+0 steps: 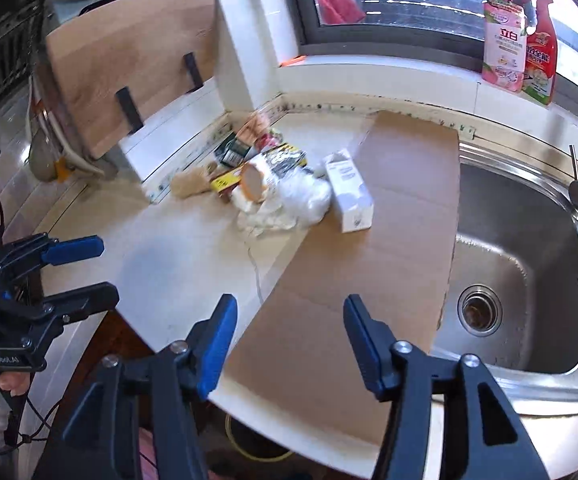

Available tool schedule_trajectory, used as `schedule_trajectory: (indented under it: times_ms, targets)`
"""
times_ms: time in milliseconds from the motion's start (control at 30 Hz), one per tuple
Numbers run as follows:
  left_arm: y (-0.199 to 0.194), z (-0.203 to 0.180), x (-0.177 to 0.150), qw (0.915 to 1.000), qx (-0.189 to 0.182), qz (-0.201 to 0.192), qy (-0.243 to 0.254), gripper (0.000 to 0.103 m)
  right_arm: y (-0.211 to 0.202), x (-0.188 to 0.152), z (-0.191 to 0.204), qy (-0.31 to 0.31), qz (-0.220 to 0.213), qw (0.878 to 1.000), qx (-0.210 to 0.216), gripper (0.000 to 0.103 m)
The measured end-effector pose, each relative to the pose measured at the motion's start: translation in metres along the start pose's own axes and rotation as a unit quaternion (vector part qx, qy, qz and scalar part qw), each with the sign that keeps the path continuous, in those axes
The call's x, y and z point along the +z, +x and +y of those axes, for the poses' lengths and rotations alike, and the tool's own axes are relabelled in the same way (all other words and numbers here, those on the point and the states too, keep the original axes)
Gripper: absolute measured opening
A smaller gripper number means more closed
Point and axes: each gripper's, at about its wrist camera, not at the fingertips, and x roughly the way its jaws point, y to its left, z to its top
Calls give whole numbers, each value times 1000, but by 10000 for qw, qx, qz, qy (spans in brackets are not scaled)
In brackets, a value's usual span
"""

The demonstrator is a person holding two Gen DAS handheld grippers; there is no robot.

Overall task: Collect trash
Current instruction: 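Raise both grippers back to the counter, then grasp the white milk carton with the right gripper while the left gripper grasps the delicious cakes wrapper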

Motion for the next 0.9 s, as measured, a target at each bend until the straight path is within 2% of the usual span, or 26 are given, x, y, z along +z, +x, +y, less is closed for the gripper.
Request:
schedule_trajectory:
  times_ms: [233, 400, 667, 900]
  targets:
    - [52, 27, 60, 9994, -33, 115, -329, 66, 58, 36, -35, 30, 219, 9992, -327, 59]
    - [91, 45, 86, 9975, -81, 256, -652, 66, 93, 49, -47, 14, 335, 9983, -468, 59]
    - [145, 49, 107, 9944, -237, 528, -885, 66, 127, 60, -48, -144, 461, 9979, -440, 59]
    - [174, 47, 110, 9940, -124, 659, -866, 66, 134, 62, -46, -212, 397, 9983, -379, 59]
